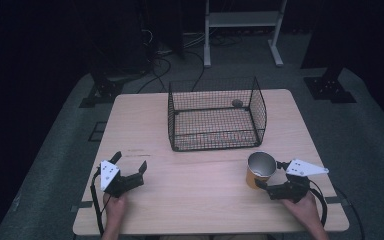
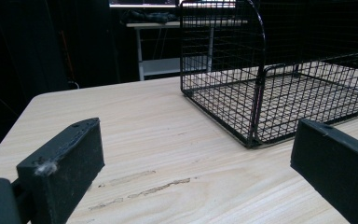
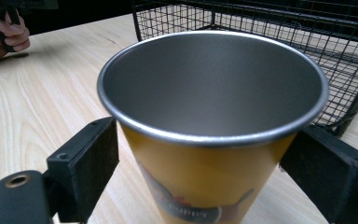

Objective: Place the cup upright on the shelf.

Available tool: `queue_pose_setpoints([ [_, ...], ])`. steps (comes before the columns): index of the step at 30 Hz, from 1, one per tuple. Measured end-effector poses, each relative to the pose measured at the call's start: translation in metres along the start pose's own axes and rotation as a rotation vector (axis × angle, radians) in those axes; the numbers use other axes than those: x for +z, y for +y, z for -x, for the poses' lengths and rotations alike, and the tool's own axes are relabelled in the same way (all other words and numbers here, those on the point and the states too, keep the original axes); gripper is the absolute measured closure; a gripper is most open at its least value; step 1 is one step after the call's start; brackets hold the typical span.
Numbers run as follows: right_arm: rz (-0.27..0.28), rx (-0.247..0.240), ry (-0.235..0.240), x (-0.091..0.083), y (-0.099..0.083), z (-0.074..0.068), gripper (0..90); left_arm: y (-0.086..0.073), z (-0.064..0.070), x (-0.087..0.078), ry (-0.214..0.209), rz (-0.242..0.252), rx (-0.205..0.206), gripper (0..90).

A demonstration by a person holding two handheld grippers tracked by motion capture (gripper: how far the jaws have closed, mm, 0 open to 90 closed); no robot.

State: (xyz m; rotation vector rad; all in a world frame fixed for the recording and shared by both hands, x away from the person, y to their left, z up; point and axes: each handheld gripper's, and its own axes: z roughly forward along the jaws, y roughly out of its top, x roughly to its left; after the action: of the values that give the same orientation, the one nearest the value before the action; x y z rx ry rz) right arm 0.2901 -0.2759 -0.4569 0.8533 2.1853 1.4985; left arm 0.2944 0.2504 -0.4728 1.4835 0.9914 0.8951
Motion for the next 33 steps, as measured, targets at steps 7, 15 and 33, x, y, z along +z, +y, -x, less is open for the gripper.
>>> queue_pose_setpoints([
  [7,-0.003,0.005,0.002,0.006,0.001,0.002,12.9,0.0,-0.001,0.0,-0.001,0.001,-0.004,2.0],
  [15,-0.03,-0.009,0.002,0.013,0.008,0.002,14.5,0.0,-0.002,-0.001,-0.004,-0.001,-0.01,2.0],
  [33,0.003,0.002,0.134,0.039,0.071,0.018,14.7,0.0,-0.003,-0.001,-0.006,-0.001,-0.025,2.0],
])
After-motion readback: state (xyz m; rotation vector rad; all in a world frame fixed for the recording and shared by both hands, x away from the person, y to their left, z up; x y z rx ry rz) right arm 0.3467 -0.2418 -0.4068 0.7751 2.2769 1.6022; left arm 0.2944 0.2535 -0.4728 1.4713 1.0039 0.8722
